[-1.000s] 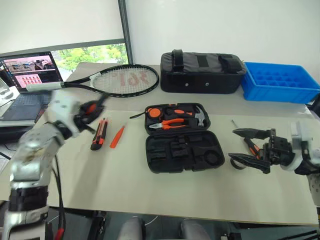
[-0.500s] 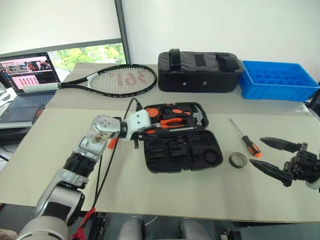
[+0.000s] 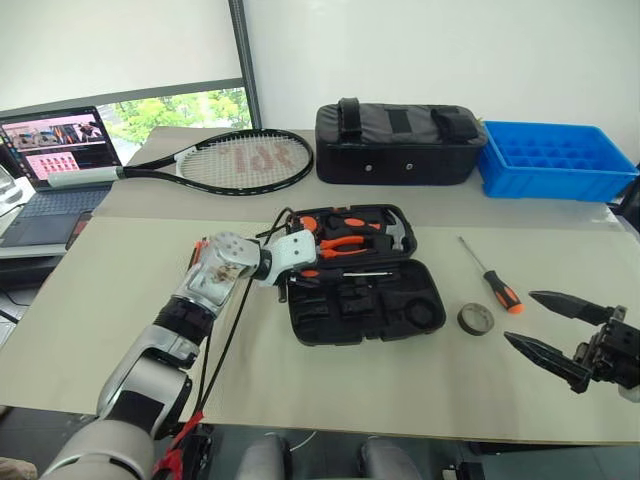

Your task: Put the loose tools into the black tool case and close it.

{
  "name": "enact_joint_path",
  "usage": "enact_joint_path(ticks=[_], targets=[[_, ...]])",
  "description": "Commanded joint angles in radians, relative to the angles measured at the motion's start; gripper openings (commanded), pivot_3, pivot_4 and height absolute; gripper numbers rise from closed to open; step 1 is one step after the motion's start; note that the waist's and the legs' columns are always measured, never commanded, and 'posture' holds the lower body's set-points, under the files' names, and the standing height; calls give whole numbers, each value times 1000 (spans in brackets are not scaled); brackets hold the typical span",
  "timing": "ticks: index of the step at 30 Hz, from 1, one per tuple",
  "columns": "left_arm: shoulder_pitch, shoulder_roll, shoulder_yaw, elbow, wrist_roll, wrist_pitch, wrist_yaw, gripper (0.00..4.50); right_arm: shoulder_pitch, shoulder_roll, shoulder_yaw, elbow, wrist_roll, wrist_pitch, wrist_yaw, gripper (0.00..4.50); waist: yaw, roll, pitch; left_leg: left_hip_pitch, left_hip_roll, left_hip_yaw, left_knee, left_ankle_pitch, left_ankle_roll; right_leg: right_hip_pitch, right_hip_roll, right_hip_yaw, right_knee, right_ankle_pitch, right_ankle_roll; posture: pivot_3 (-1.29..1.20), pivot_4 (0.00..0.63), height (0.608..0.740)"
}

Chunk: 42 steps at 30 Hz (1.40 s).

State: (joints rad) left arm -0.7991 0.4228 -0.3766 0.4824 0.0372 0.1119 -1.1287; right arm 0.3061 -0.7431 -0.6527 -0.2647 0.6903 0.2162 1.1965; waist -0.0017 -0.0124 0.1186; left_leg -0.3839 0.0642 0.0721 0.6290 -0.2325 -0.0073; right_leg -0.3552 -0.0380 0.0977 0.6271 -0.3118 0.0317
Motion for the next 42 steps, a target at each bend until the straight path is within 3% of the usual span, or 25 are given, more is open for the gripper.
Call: enact_joint_path(ticks=[1, 3, 5, 12, 18, 23, 30, 31, 42], targets=[[-22, -13, 1, -8, 13, 19, 3, 998, 2, 1, -42, -25, 21, -31, -2, 4500, 1, 0, 0, 0, 0, 0, 0, 0, 0, 0, 0, 0, 0, 0, 0, 0, 150, 708], [-19, -16, 4, -9, 17, 26, 10, 998, 3, 1, -43, -26, 21, -31, -2, 4500, 3, 0, 0, 0, 0, -1, 0, 0, 0, 0, 0, 0, 0, 0, 0, 0, 150, 708], [-18, -22, 11, -10, 13, 35, 15, 2016, 0, 0, -42, -24, 21, -31, -4, 4500, 4, 0, 0, 0, 0, -1, 0, 0, 0, 0, 0, 0, 0, 0, 0, 0, 150, 708], [-33, -11, 56, -47, -6, -7, 32, 4484, 0, -5, -31, -14, 5, -40, -2, 4500, 4, 0, 0, 0, -1, -3, 2, 1, 1, 1, 0, 0, 3, 0, 0, 0, 150, 708], [-71, -46, 152, -102, -111, 3, 36, 4484, 1, -7, -16, -6, -8, -49, 1, 4500, 4, 0, 0, -1, -2, -4, 2, 1, 1, 0, 0, -1, 2, 0, 0, 0, 150, 708], [-53, -126, 191, -63, -140, -9, 110, 2982, -4, -4, -2, -5, -15, -56, -6, 4500, 8, 2, -1, -1, -2, -5, 2, 1, 1, 1, 0, 0, 2, 0, 0, 0, 150, 708], [20, -165, 187, 10, -123, -54, 150, 222, -7, 2, 14, -8, -23, -60, -13, 4500, 1, 2, -1, -1, -3, -6, 3, 1, 1, 1, 1, 0, 3, 0, 0, 0, 150, 708], [29, -164, 180, 21, -105, -66, 170, 41, -6, 2, 14, -8, -24, -60, -12, 4500, 2, 2, -1, -1, -3, -6, 3, 1, 1, 1, 1, 0, 3, 0, 0, 0, 150, 708], [80, -173, 74, 103, 30, -117, 227, 41, 1, 2, 12, -15, -30, -55, -16, 4500, 10, 3, -2, -1, -4, -7, 3, 1, 1, 2, 1, 0, 2, 0, 0, 0, 150, 708]])
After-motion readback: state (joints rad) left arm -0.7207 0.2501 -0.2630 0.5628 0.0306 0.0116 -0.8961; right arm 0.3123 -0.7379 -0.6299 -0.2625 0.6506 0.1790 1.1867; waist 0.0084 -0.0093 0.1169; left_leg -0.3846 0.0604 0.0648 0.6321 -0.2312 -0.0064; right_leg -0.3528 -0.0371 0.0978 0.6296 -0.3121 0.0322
